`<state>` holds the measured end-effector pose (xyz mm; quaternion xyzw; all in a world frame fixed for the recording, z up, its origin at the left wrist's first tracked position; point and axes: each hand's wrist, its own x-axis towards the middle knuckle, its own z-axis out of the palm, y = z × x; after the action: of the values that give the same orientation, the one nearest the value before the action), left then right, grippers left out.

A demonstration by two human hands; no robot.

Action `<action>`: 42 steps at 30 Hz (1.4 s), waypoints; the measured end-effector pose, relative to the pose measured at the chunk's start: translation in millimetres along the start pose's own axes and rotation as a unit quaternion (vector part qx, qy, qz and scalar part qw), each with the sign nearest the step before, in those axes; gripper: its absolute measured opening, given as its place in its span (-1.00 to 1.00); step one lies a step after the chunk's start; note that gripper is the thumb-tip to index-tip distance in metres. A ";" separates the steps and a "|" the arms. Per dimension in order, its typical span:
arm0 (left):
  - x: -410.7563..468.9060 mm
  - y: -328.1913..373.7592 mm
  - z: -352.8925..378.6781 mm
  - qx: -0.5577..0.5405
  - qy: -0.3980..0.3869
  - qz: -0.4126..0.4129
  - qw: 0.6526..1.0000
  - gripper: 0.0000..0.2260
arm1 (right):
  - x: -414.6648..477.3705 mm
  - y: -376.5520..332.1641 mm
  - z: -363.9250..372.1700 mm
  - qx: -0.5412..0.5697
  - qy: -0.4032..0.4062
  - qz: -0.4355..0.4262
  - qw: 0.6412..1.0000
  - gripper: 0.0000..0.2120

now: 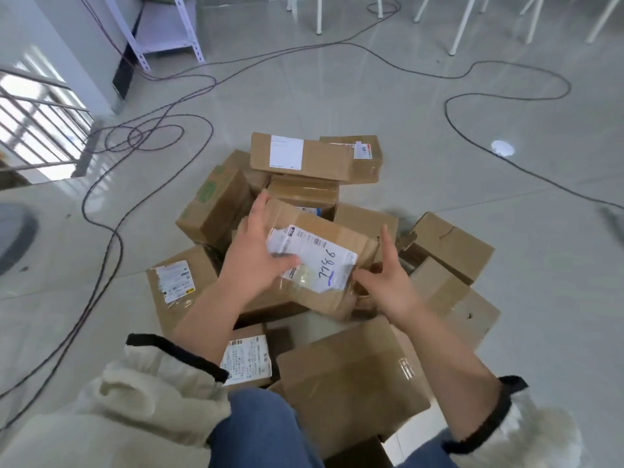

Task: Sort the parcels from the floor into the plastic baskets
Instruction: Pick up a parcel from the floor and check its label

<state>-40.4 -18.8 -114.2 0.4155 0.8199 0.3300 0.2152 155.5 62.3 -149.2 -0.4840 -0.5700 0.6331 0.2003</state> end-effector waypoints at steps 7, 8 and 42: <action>27.1 58.8 7.9 -0.025 0.036 0.069 0.997 -0.88 | -3.8 -12.8 -29.8 0.127 0.104 0.049 0.985 -0.75; 26.3 59.8 14.1 -0.025 0.017 0.065 0.997 -0.90 | -5.0 -12.4 -31.8 0.127 0.120 0.065 0.983 -0.71; 30.3 62.2 42.1 -0.485 -0.029 -0.070 0.871 -0.68 | -14.2 -18.7 -59.5 0.182 -0.161 0.021 0.970 -0.64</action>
<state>2.5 48.6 -100.9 0.2100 0.5770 0.6582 0.4356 206.4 87.3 -119.6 -0.3424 -0.4594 0.8001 0.1775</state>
